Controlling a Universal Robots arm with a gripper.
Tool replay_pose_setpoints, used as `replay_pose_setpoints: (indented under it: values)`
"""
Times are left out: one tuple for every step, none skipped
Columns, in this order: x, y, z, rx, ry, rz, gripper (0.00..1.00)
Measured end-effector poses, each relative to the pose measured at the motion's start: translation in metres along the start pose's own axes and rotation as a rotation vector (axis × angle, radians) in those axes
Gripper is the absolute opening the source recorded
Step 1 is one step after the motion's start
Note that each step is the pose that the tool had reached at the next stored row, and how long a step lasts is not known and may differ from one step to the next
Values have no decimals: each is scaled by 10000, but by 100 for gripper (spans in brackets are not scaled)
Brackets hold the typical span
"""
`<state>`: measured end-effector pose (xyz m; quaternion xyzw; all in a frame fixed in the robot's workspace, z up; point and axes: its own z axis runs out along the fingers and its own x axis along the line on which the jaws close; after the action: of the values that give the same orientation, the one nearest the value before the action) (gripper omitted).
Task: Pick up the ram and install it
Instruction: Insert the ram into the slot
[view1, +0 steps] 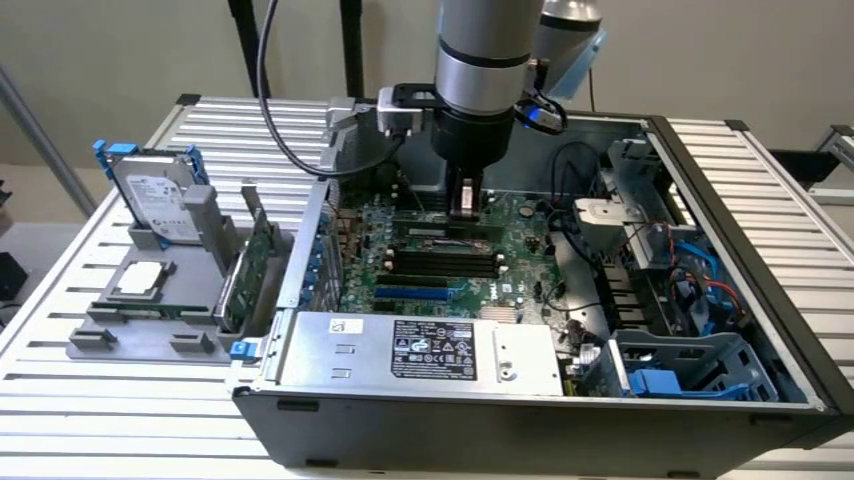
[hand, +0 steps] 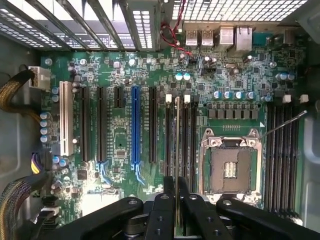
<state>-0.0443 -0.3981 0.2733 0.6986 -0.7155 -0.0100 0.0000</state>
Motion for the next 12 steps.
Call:
replay_pose_setpoints:
  values:
    - [5, 0, 18, 0, 1, 0, 0]
    - [10, -1, 37, 0, 0, 1, 0]
    - [16, -1, 54, -1, 0, 0, 0]
    - [23, -1, 73, 0, 0, 1, 0]
    - [30, -2, 91, -1, 0, 1, 0]
    - [36, -3, 109, -1, 0, 1, 0]
    - [41, -7, 127, 0, 0, 1, 0]
    - [44, -12, 145, 0, 1, 1, 0]
    - [47, -18, 163, 0, -1, 0, 0]
    - [49, -25, 180, 0, 0, 1, 0]
    - [50, -32, 199, -1, 1, 1, 0]
    - [51, -37, 217, -1, 2, 1, 0]
